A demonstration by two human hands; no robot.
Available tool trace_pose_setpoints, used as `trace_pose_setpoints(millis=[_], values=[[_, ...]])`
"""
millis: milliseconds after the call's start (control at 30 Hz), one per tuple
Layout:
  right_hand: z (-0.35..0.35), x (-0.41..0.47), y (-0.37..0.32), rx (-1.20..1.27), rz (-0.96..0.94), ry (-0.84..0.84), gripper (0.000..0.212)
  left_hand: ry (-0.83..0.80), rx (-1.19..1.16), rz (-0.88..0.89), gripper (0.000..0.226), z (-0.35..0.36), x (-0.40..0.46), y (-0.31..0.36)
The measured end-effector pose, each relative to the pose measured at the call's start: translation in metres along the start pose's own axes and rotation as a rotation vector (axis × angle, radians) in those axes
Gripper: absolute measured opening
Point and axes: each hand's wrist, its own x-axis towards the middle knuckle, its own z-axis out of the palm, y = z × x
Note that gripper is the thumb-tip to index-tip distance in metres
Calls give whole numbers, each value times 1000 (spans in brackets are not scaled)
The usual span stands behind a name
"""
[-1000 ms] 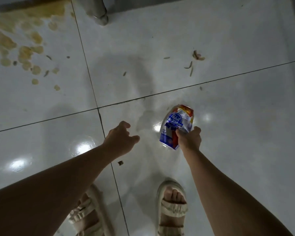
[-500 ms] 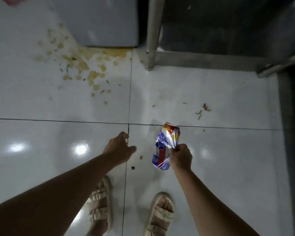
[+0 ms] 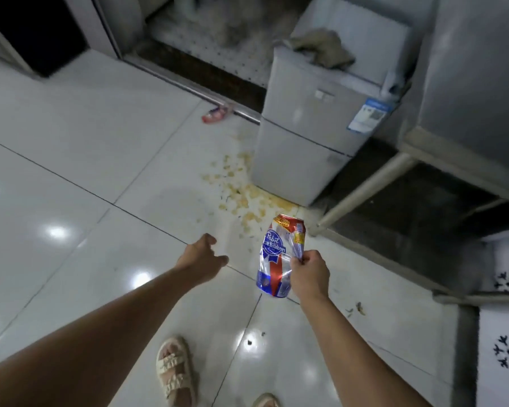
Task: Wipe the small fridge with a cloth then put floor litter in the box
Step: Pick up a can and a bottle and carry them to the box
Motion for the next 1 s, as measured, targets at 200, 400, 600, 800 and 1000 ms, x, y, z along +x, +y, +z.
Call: trace_pose_setpoints(millis=[200,400,600,800,1000], values=[[15,-47,-125,18,-59,-19,23,54,-75,8,53,-117,-22,4],[31,-72,-232,19,-143,10,20,126,-177,51,51,-224,-25,18],[34,-55,-318,48,-178,44,24,163,-177,82,50,-302,-3,37],[42,1,-403,97,-150,66,23,170,-146,103,50,-361,60,82],[51,74,-476,72,-118,76,26,145,-111,81,51,-414,134,133]])
